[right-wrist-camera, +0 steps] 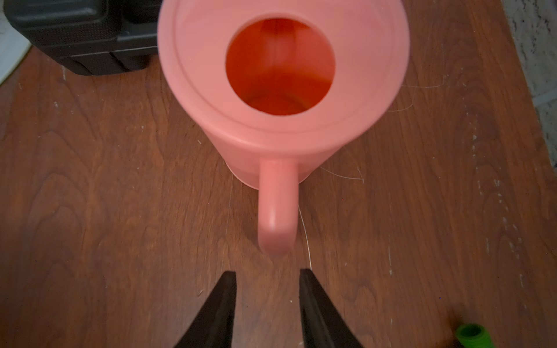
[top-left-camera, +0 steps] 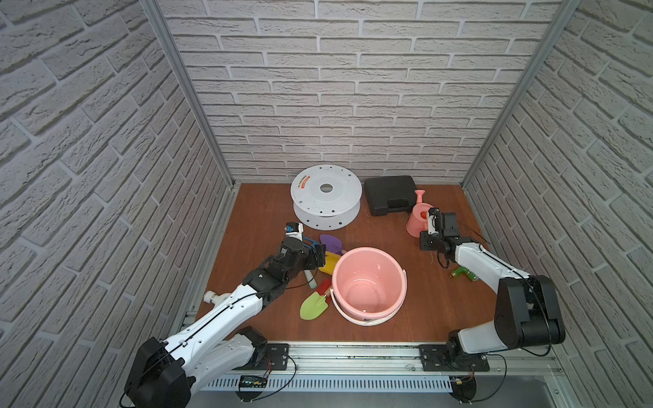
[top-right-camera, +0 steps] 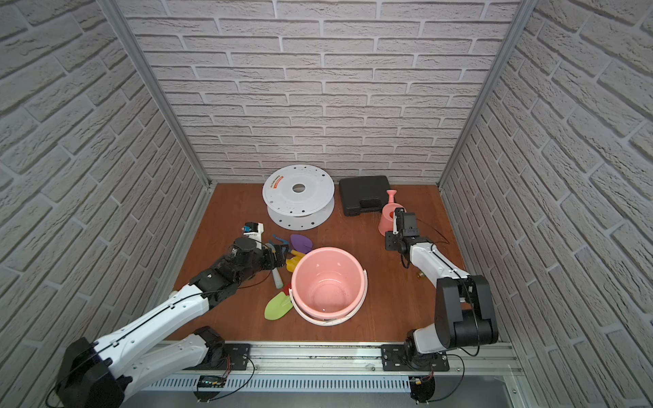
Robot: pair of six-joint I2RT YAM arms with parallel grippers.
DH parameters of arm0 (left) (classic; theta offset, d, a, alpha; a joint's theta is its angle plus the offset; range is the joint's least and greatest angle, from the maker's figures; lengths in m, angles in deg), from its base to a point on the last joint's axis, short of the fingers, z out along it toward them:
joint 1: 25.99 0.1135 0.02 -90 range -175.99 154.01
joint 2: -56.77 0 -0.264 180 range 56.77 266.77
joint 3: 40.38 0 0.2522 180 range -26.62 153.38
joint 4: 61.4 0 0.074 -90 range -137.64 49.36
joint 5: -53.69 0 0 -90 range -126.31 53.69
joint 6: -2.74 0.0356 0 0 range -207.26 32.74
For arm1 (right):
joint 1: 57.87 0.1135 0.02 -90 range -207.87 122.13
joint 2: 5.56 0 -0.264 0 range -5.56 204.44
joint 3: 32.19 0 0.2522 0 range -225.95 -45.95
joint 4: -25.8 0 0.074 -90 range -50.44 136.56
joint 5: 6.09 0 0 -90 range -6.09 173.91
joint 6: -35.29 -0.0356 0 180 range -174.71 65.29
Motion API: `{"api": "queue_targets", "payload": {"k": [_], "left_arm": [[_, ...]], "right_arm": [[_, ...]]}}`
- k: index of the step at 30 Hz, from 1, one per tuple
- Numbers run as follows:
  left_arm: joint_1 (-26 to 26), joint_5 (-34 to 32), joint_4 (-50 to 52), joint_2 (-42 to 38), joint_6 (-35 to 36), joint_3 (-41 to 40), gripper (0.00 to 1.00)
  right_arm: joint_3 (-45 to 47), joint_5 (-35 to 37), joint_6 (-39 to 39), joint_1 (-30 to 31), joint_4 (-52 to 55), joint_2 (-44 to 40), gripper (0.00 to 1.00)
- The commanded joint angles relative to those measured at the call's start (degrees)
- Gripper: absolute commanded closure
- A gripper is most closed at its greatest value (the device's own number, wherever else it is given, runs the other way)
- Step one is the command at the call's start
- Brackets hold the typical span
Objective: Organize the gardening tools
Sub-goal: Place the gardening tool at the center of the board.
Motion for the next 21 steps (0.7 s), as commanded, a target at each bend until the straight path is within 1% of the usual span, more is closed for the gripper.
{"api": "queue_targets", "payload": {"k": [1, 6, 10, 11, 12, 13, 18, 21], "left_arm": [[-0.23, -1.54, -1.88, -0.66, 0.47, -0.86, 0.02], [-0.18, -2.48, -1.45, -1.16, 0.65, -0.92, 0.02], [-0.24, -3.08, -1.32, -1.59, 0.82, -1.08, 0.02], [-0.26, -3.44, -1.23, -1.71, 0.80, -1.08, 0.02], [-0.20, -3.65, -1.08, -1.70, 0.86, -1.08, 0.02], [-0.19, -3.94, -0.99, -1.83, 0.91, -1.16, 0.02], [-0.32, -4.95, -0.67, -2.44, 1.08, -1.16, 0.01], [-0.34, -5.49, -0.53, -3.18, 1.24, -1.36, 0.02]], "right_arm": [[-0.82, -0.62, -2.32, -0.05, 1.43, -5.34, 0.58], [-1.33, -0.64, -6.06, 0.87, 4.72, -10.38, 0.55], [-0.66, -6.07, -10.56, 2.64, 6.64, -15.83, 0.53], [-0.76, -7.32, -11.82, 3.28, 7.70, -17.23, 0.48], [-1.13, -7.75, -13.05, 4.26, 9.29, -18.61, 0.39], [-1.55, -8.39, -13.50, 5.37, 11.01, -19.90, 0.37], [-1.94, -7.45, -13.12, 14.11, 17.23, -25.93, 0.37], [-1.56, -8.08, -12.97, 18.59, 19.42, -27.07, 0.41]]}}
